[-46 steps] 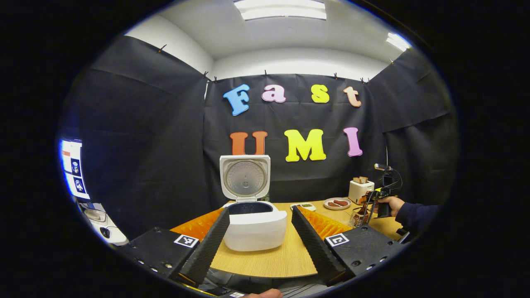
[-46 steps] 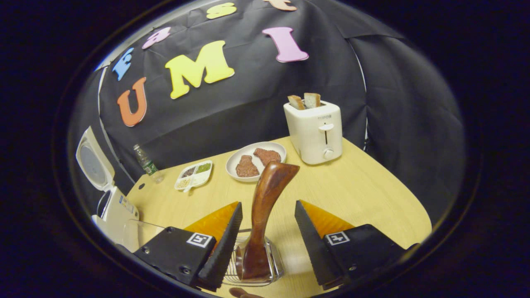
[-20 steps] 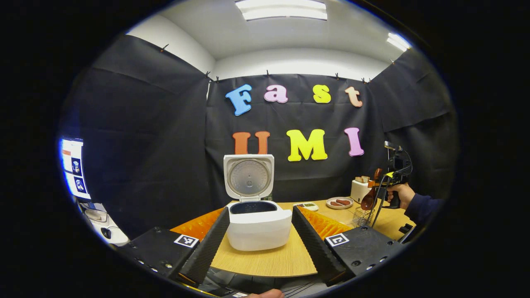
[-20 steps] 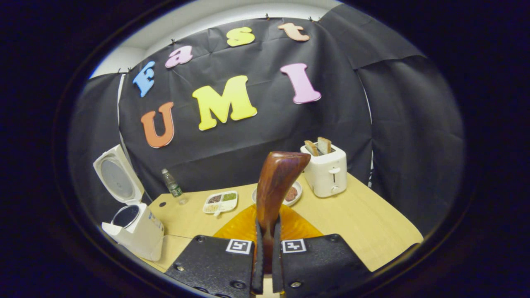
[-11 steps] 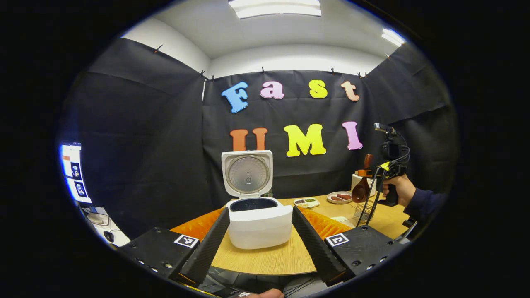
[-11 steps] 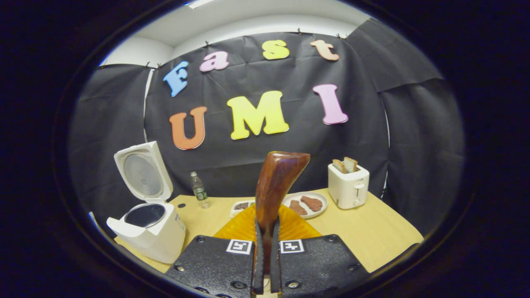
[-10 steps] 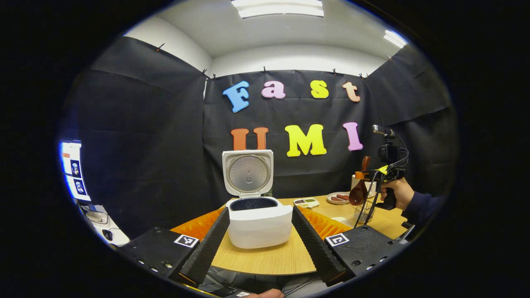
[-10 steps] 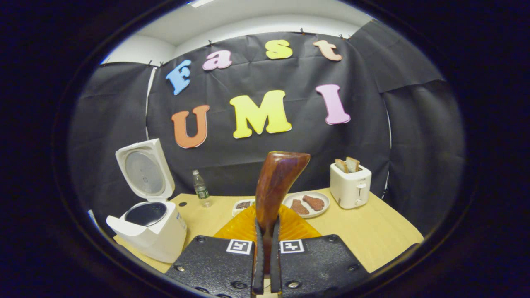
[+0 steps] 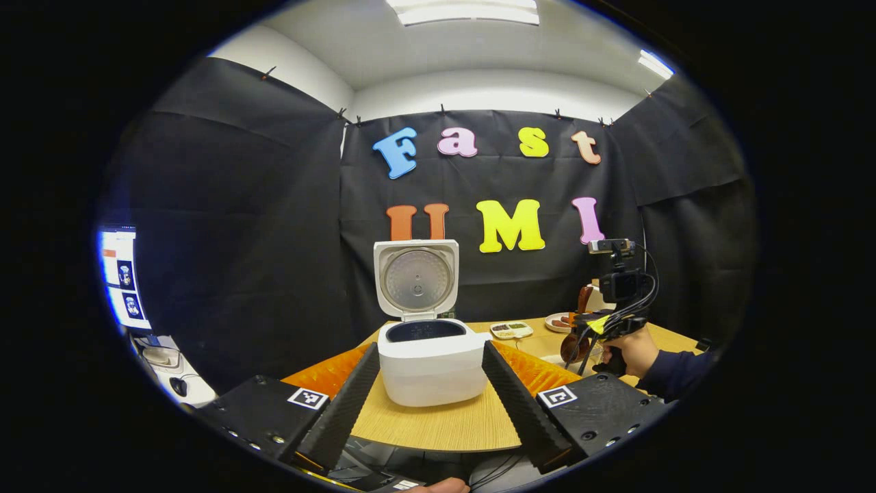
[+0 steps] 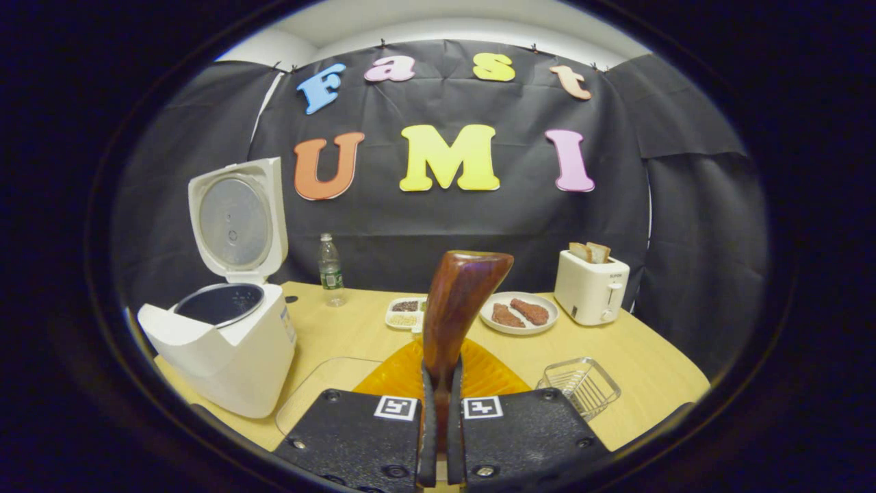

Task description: Close the left gripper, press the button to open the rice cooker; take a wooden spoon from the chopstick holder with the right hand, scoop a spoonful of rice and pour it into the rice cooker, then put the wooden spoon back into the chopstick holder.

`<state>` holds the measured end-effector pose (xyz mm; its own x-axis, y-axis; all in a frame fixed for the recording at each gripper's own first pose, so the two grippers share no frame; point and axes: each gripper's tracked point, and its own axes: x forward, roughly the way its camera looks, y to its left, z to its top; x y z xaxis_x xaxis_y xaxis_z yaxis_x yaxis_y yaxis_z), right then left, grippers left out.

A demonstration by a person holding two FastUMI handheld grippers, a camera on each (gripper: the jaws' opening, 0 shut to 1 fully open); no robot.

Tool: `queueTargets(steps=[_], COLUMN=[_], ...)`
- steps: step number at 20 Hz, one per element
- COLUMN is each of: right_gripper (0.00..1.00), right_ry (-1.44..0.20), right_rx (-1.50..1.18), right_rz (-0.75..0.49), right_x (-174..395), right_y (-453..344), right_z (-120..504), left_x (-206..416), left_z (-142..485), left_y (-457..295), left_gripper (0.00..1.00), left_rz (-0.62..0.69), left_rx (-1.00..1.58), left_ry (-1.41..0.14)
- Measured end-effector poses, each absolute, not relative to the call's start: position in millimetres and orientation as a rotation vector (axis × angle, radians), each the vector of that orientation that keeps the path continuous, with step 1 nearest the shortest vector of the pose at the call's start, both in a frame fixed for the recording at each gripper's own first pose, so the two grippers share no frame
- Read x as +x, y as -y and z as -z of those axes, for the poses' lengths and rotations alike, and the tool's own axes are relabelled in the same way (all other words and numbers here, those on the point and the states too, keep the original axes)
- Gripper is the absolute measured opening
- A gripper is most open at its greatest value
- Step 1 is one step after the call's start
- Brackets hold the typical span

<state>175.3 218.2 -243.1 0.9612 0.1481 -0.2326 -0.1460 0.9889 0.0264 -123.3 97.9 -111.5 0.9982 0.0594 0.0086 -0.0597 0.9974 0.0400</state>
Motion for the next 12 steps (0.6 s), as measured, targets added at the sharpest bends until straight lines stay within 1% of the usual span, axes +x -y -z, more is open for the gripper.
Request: queueTargets(steps=[4,6,8,12], right_gripper=[0.11,0.11,0.11,0.11], right_ry=[-0.269,-0.274,-0.299,-0.342], right_rx=[0.018,0.021,0.052,0.079], right_rz=[-0.108,-0.112,-0.174,-0.239], right_x=[179,185,178,168], right_y=[-215,-222,-243,-266], right_z=[265,266,269,275], left_x=[-118,-117,-115,-120], left_z=[124,129,128,130], left_y=[-101,-107,-105,-101], left_gripper=[0.96,0.96,0.96,0.96], left_rz=[-0.066,-0.088,-0.088,-0.074], left_rx=[0.028,0.033,0.045,0.043], left_ry=[-0.021,-0.036,-0.031,-0.032])
